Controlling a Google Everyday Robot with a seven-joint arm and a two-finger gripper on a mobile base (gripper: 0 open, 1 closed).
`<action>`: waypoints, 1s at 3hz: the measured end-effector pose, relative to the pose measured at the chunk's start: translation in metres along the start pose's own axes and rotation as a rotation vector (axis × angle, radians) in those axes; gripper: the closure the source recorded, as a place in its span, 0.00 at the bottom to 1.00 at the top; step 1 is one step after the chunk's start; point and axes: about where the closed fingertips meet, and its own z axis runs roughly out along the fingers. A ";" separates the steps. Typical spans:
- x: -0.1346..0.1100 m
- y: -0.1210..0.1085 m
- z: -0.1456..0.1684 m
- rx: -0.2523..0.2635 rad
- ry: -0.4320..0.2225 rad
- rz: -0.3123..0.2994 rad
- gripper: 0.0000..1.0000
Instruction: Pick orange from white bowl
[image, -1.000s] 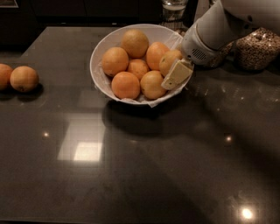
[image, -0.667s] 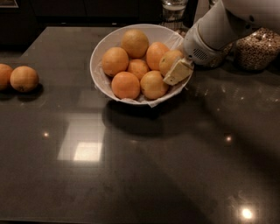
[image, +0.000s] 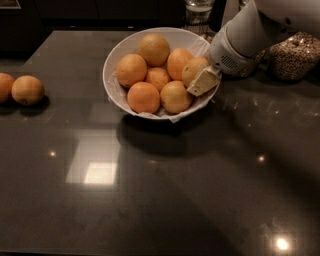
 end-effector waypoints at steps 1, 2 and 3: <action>-0.006 -0.001 -0.005 -0.008 -0.023 -0.008 1.00; -0.021 -0.005 -0.023 -0.002 -0.078 -0.035 1.00; -0.036 -0.004 -0.044 -0.017 -0.161 -0.081 1.00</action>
Offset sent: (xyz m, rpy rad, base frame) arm -0.0021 0.0089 0.0603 0.1006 -0.0884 0.0928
